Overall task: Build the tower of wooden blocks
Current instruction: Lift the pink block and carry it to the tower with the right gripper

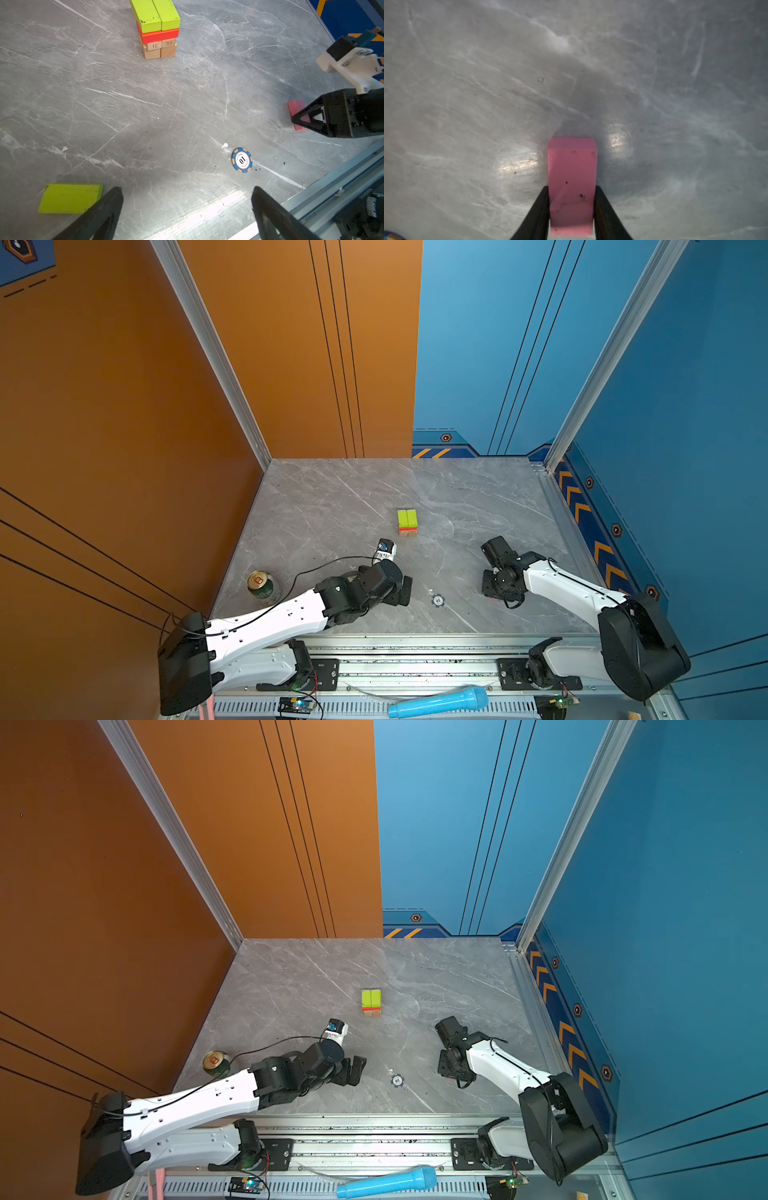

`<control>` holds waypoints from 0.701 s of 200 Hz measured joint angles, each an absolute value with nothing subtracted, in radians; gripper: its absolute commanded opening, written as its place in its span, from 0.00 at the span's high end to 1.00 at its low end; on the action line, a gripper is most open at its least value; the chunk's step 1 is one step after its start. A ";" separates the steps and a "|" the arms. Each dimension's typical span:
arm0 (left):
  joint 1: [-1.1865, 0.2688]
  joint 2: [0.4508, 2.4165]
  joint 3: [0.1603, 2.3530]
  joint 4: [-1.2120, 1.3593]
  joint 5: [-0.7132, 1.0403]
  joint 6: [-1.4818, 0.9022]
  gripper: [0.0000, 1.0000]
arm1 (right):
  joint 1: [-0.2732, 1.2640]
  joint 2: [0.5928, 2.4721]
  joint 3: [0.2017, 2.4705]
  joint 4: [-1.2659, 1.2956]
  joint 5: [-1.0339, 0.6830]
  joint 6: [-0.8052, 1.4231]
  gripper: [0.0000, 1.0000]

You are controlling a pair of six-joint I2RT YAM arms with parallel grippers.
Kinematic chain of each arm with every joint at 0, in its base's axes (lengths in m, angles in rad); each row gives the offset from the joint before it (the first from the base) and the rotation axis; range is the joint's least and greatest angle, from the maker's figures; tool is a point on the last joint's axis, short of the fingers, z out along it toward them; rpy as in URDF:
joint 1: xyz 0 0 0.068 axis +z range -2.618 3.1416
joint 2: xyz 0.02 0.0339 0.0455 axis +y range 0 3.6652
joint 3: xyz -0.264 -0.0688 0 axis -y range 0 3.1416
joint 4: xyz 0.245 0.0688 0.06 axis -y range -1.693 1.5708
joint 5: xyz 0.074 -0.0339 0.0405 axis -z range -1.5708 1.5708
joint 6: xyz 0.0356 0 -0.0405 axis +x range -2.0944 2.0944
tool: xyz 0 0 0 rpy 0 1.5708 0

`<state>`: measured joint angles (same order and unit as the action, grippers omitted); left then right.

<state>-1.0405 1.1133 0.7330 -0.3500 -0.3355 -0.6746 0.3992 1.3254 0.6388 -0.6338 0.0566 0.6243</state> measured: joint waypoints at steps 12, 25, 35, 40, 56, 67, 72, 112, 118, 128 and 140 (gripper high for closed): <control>-1.040 1.113 0.733 -0.352 -0.336 -0.678 0.02 | 0.399 1.331 0.639 -0.633 0.056 0.624 0.66; -1.040 1.112 0.733 -0.353 -0.336 -0.678 0.02 | 0.399 1.333 0.640 -0.633 0.056 0.624 0.68; -1.040 1.112 0.733 -0.356 -0.336 -0.678 0.02 | 0.399 1.333 0.642 -0.631 0.056 0.624 0.69; -1.040 1.111 0.733 -0.356 -0.336 -0.680 0.02 | 0.399 1.333 0.643 -0.631 0.055 0.624 0.70; -1.040 1.108 0.732 -0.358 -0.336 -0.681 0.02 | 0.399 1.333 0.650 -0.630 0.053 0.622 0.71; -1.040 1.105 0.730 -0.360 -0.336 -0.681 0.02 | 0.399 1.333 0.657 -0.631 0.054 0.620 0.71; -1.040 1.103 0.730 -0.360 -0.336 -0.681 0.02 | 0.399 1.332 0.661 -0.634 0.054 0.619 0.71; -1.034 1.094 0.727 -0.364 -0.336 -0.681 0.02 | 0.411 1.321 0.720 -0.651 0.054 0.617 0.71; -1.030 1.093 0.727 -0.364 -0.336 -0.680 0.02 | 0.415 1.321 0.732 -0.653 0.054 0.617 0.71; -1.024 1.087 0.726 -0.368 -0.336 -0.681 0.02 | 0.422 1.321 0.752 -0.655 0.054 0.617 0.71; -1.018 1.075 0.724 -0.374 -0.336 -0.680 0.02 | 0.432 1.321 0.776 -0.661 0.054 0.617 0.71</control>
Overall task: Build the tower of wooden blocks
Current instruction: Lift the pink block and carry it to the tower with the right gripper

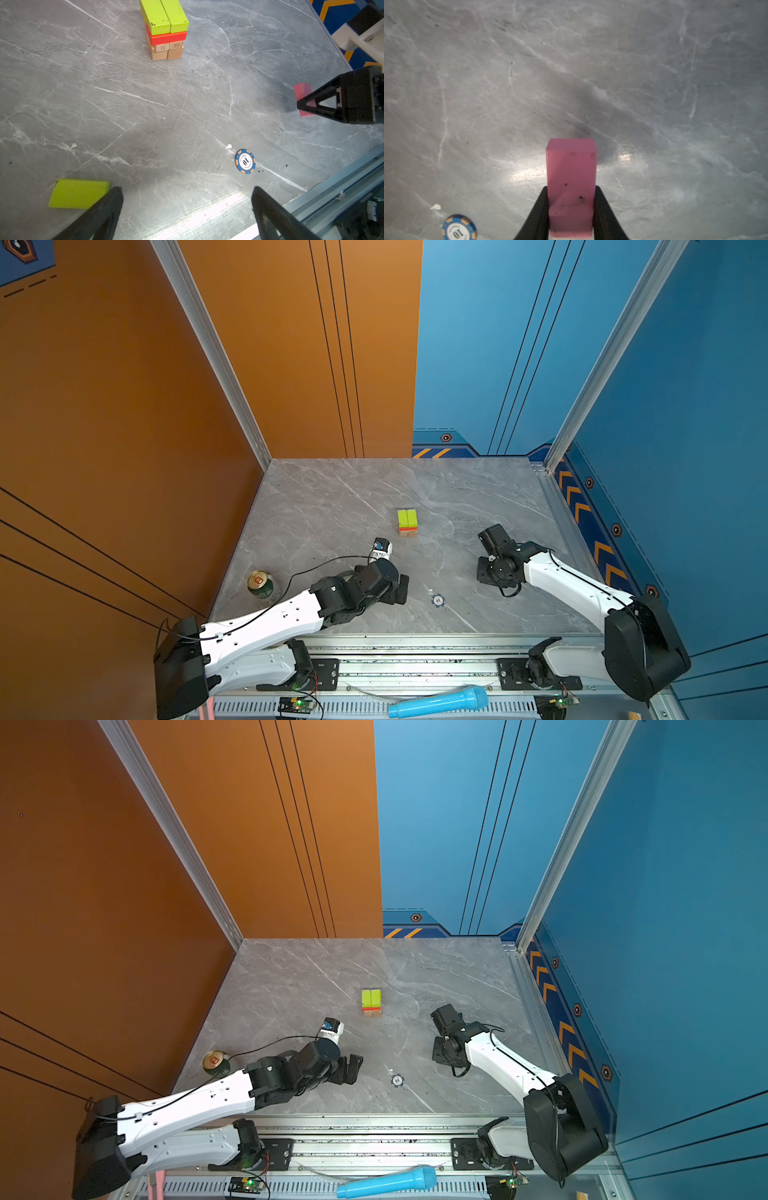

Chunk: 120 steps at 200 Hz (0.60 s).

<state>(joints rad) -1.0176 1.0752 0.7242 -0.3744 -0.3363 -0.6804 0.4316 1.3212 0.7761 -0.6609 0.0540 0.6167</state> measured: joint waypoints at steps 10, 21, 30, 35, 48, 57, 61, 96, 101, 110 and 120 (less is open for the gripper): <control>-1.012 1.060 0.721 -0.380 -0.336 -0.680 0.02 | 0.441 1.324 0.800 -0.671 0.055 0.616 0.71; -1.004 1.040 0.719 -0.390 -0.337 -0.680 0.02 | 0.452 1.336 0.830 -0.678 0.056 0.612 0.71; -0.996 1.024 0.717 -0.395 -0.337 -0.680 0.02 | 0.462 1.352 0.856 -0.683 0.057 0.607 0.71; -0.992 1.015 0.716 -0.399 -0.337 -0.679 0.02 | 0.467 1.364 0.873 -0.686 0.057 0.605 0.71; -0.977 0.992 0.714 -0.412 -0.337 -0.677 0.02 | 0.483 1.394 0.912 -0.691 0.057 0.600 0.71; -0.965 0.978 0.713 -0.421 -0.336 -0.677 0.02 | 0.493 1.417 0.942 -0.698 0.057 0.598 0.71; -0.960 0.972 0.712 -0.424 -0.336 -0.677 0.02 | 0.499 1.430 0.957 -0.699 0.057 0.598 0.71; -0.913 0.932 0.712 -0.457 -0.335 -0.672 0.02 | 0.539 1.529 1.079 -0.716 0.057 0.587 0.72; -0.906 0.927 0.712 -0.461 -0.332 -0.670 0.02 | 0.545 1.546 1.099 -0.718 0.057 0.585 0.71; -0.894 0.920 0.709 -0.465 -0.329 -0.669 0.02 | 0.554 1.574 1.137 -0.727 0.058 0.580 0.72; -0.881 0.912 0.706 -0.470 -0.327 -0.669 0.02 | 0.566 1.608 1.184 -0.733 0.058 0.575 0.72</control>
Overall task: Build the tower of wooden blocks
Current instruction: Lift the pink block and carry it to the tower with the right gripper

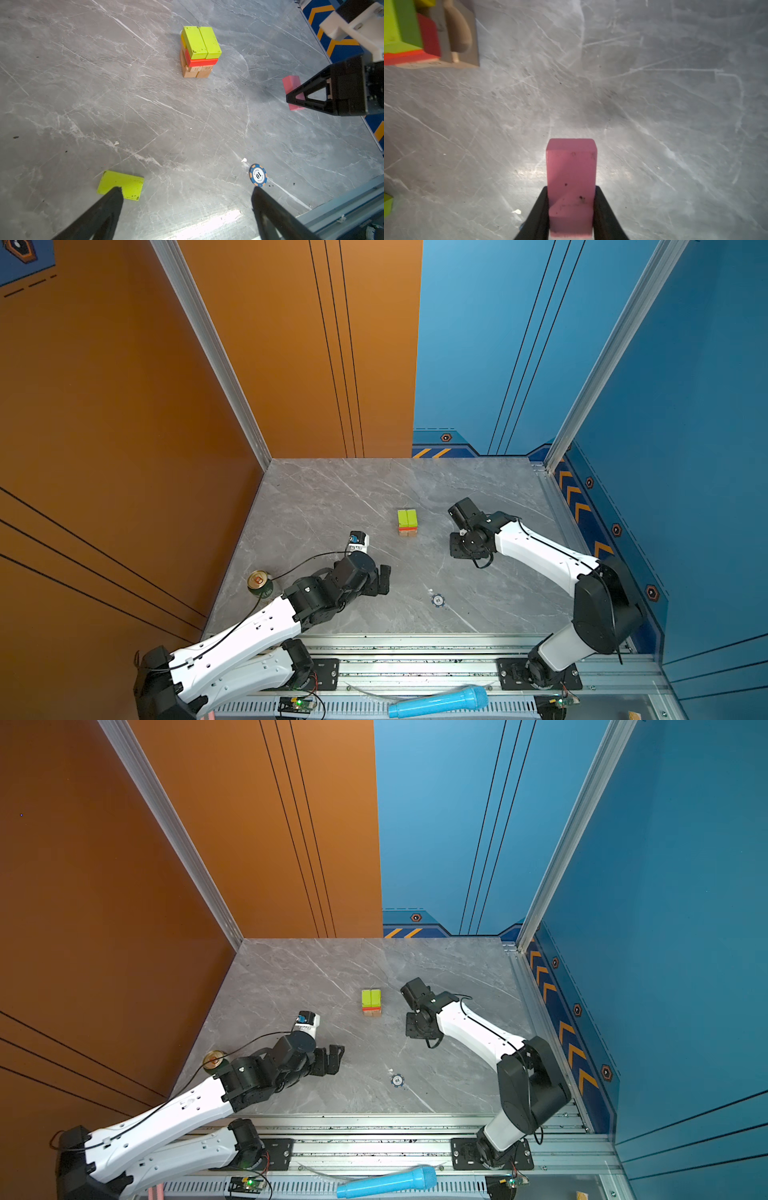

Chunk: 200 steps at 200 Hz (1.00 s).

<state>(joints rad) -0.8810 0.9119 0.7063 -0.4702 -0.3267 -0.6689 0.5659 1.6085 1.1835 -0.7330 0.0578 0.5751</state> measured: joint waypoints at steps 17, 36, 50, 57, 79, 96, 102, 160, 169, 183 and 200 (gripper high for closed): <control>-0.859 0.907 0.705 -0.476 -0.313 -0.669 0.02 | 0.586 1.676 1.273 -0.746 0.058 0.563 0.72; -0.833 0.905 0.704 -0.479 -0.302 -0.661 0.02 | 0.605 1.750 1.373 -0.766 0.057 0.545 0.72; -0.815 0.904 0.703 -0.482 -0.290 -0.657 0.02 | 0.617 1.807 1.451 -0.783 0.057 0.534 0.72; -0.805 0.904 0.703 -0.484 -0.284 -0.654 0.02 | 0.623 1.837 1.494 -0.794 0.057 0.527 0.72; -0.775 0.902 0.703 -0.484 -0.270 -0.650 0.02 | 0.635 1.918 1.609 -0.821 0.057 0.509 0.72; -0.752 0.900 0.703 -0.484 -0.260 -0.646 0.02 | 0.642 1.977 1.695 -0.842 0.056 0.493 0.72; -0.745 0.900 0.703 -0.484 -0.257 -0.645 0.02 | 0.643 1.997 1.725 -0.851 0.055 0.490 0.72; -0.691 0.900 0.703 -0.484 -0.230 -0.636 0.02 | 0.648 2.151 1.959 -0.925 0.046 0.458 0.72; -0.684 0.900 0.703 -0.484 -0.226 -0.635 0.02 | 0.649 2.175 1.995 -0.940 0.044 0.454 0.72; -0.675 0.900 0.703 -0.484 -0.222 -0.632 0.02 | 0.649 2.207 2.044 -0.957 0.038 0.447 0.72; -0.664 0.900 0.703 -0.484 -0.217 -0.632 0.02 | 0.650 2.240 2.099 -0.978 0.031 0.442 0.72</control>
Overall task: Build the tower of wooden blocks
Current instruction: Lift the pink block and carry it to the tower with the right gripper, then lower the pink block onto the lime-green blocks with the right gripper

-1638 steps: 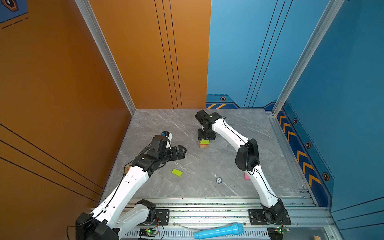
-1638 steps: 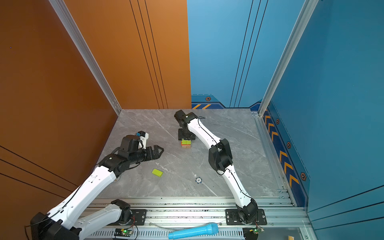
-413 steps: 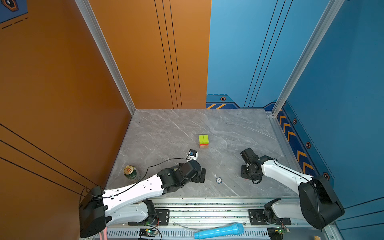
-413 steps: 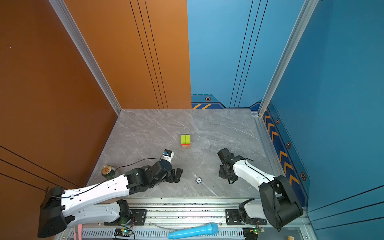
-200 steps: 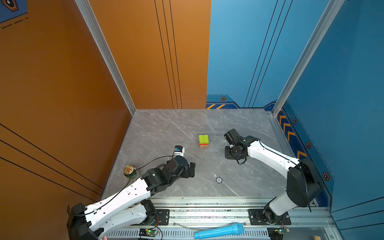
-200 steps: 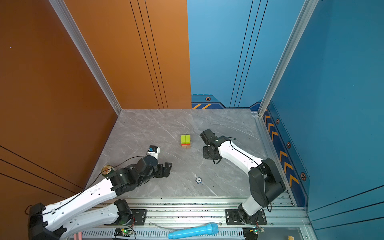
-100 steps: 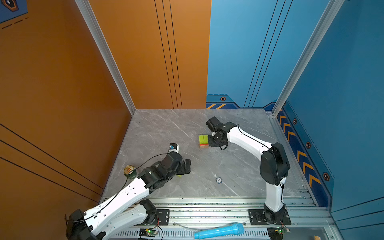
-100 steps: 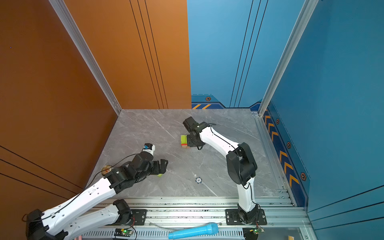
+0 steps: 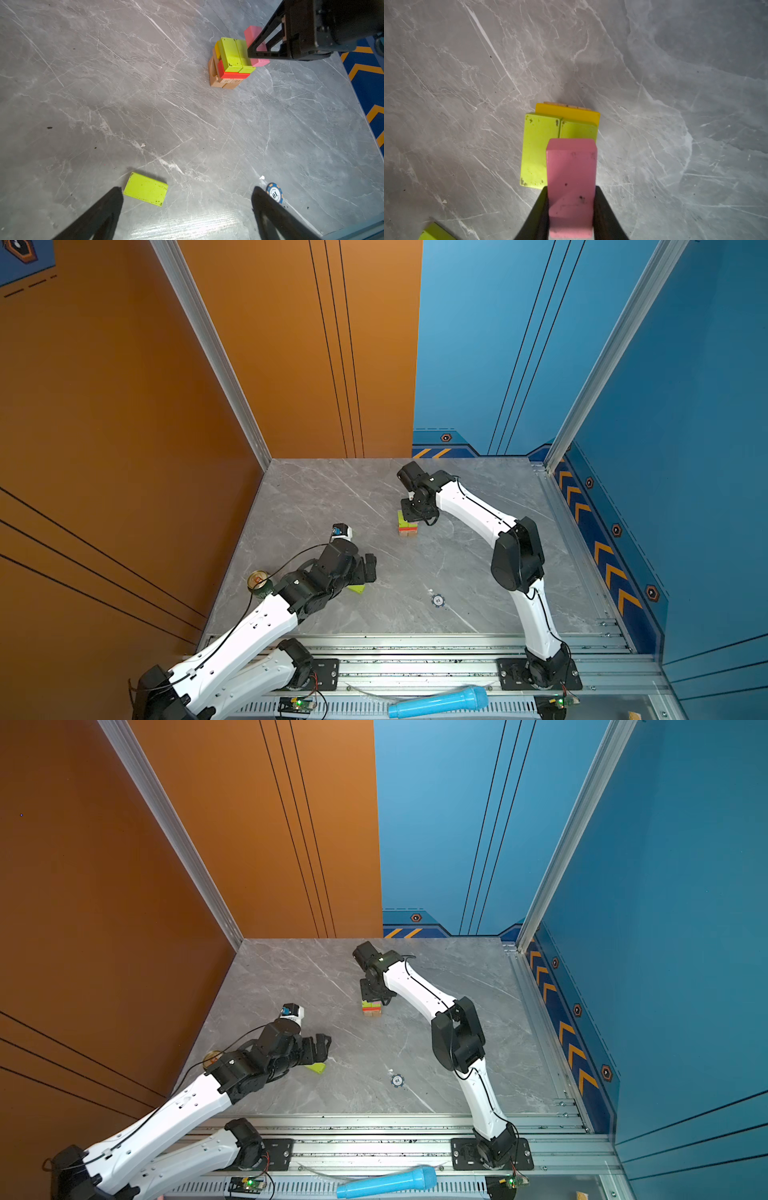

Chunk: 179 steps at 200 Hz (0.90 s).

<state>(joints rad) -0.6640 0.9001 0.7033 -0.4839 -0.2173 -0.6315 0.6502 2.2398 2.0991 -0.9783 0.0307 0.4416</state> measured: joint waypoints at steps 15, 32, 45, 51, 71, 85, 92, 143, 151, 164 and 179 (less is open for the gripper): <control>-0.654 0.900 0.703 -0.484 -0.210 -0.631 0.02 | 0.652 2.267 2.145 -0.995 0.029 0.441 0.71; -0.644 0.900 0.703 -0.484 -0.204 -0.627 0.02 | 0.655 2.283 2.176 -1.011 0.027 0.441 0.71; -0.637 0.900 0.701 -0.484 -0.199 -0.624 0.02 | 0.656 2.288 2.190 -1.021 0.027 0.441 0.71; -0.633 0.899 0.701 -0.484 -0.196 -0.624 0.02 | 0.656 2.289 2.194 -1.023 0.027 0.441 0.71; -0.624 0.897 0.700 -0.484 -0.189 -0.624 0.02 | 0.656 2.289 2.207 -1.036 0.027 0.441 0.70; -0.620 0.893 0.695 -0.484 -0.183 -0.624 0.02 | 0.656 2.289 2.210 -1.040 0.027 0.441 0.70; -0.619 0.891 0.692 -0.484 -0.181 -0.624 0.02 | 0.656 2.289 2.210 -1.042 0.027 0.441 0.70; -0.607 0.864 0.677 -0.484 -0.170 -0.624 0.02 | 0.657 2.315 2.228 -1.062 0.027 0.441 0.70; -0.603 0.861 0.676 -0.484 -0.170 -0.624 0.02 | 0.657 2.323 2.235 -1.066 0.027 0.442 0.70; -0.601 0.858 0.675 -0.485 -0.169 -0.624 0.02 | 0.657 2.335 2.245 -1.067 0.026 0.442 0.70; -0.599 0.856 0.674 -0.485 -0.165 -0.624 0.02 | 0.658 2.347 2.256 -1.068 0.026 0.442 0.69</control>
